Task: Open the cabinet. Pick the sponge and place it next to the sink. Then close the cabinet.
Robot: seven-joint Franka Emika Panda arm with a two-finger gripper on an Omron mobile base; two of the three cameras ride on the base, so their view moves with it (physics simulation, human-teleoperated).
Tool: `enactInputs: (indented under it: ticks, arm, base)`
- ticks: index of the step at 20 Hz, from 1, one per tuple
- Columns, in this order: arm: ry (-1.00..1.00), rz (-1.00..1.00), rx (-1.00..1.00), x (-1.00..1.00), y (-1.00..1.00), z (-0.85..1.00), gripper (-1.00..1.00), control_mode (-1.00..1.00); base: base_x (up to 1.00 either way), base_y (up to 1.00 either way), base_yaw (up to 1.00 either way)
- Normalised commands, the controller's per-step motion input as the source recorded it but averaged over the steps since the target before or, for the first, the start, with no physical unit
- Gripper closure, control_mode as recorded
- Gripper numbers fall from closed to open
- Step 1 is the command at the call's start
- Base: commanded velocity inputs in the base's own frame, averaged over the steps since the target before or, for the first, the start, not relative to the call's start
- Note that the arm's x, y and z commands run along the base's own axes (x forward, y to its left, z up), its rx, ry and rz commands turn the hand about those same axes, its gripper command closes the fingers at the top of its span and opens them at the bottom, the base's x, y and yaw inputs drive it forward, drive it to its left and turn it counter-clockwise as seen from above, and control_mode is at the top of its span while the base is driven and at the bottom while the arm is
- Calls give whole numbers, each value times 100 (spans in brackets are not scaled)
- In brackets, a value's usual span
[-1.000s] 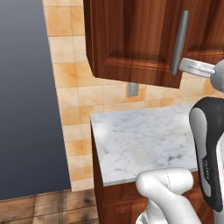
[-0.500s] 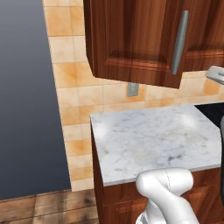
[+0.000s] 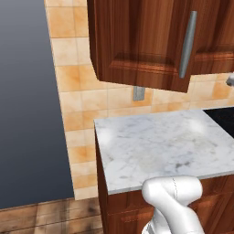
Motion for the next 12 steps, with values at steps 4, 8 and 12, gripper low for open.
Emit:
enactInputs:
  ticks: [4,8,12]
  arm:
    - [13,3,29,1,-2,8,-100,-100]
    - [14,26,27,12,0,0,-100,-100]
    - [1,32,31,7,-11,0,-100,-100]
  base:
    - [0,0,0]
    - [0,0,0]
    - [0,0,0]
